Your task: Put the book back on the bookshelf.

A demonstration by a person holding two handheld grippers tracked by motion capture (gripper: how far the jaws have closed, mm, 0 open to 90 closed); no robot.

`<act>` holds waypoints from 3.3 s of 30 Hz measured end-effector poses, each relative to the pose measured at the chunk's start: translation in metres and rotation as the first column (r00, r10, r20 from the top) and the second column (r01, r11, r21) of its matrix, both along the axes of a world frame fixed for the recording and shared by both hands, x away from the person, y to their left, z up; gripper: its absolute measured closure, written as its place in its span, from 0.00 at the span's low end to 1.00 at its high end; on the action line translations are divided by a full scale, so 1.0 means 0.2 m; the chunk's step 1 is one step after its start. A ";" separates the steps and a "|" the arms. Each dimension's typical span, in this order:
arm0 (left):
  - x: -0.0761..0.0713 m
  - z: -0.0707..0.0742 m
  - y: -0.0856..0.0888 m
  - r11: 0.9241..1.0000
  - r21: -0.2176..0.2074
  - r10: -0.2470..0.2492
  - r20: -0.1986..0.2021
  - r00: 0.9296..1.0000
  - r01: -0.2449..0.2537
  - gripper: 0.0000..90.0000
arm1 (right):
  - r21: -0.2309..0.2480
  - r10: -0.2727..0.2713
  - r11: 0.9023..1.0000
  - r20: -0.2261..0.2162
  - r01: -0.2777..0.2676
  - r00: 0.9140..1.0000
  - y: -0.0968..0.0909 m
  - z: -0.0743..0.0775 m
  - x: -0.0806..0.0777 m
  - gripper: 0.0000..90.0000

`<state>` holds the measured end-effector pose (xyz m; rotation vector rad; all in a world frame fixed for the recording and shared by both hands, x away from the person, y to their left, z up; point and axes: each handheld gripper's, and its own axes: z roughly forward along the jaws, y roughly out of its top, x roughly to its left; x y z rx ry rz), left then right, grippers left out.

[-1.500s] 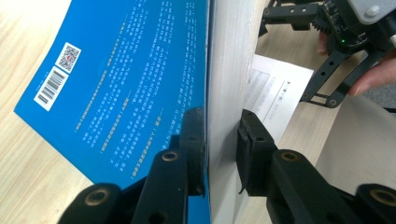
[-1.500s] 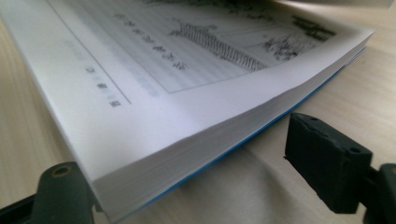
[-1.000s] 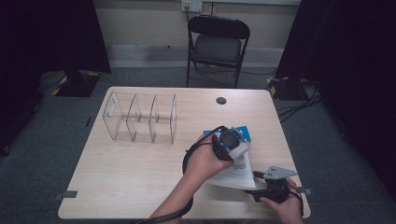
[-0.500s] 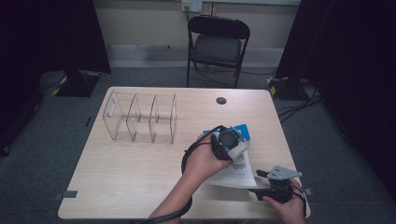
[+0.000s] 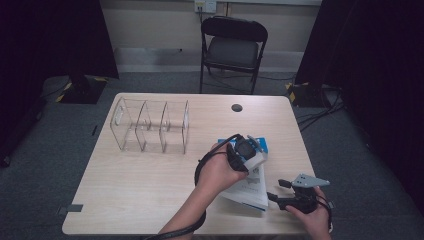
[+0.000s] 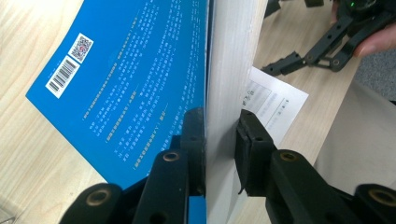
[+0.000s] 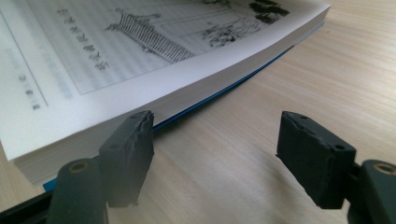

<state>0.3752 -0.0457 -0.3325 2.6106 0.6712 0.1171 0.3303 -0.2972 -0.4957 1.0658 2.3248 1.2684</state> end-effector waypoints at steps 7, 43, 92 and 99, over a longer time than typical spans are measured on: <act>0.01 0.01 -0.02 0.999 -0.033 0.032 -0.009 0.999 -0.032 0.84 | -0.054 0.004 0.999 -0.066 -0.008 0.998 -0.01 -0.02 -0.01 0.27; -0.04 0.03 -0.01 1.000 -0.007 -0.018 0.010 1.000 0.018 0.84 | 0.068 0.021 0.997 0.123 -0.029 0.992 0.07 0.06 0.04 0.18; -0.14 0.18 -0.04 0.995 -0.041 -0.091 0.010 0.996 0.091 0.84 | 0.053 0.103 0.992 0.196 -0.116 0.975 0.15 0.20 0.08 0.16; -0.15 0.22 -0.02 0.994 -0.059 -0.093 0.012 0.996 0.094 0.84 | 0.058 0.111 0.990 0.207 -0.125 0.972 0.14 0.22 0.06 0.15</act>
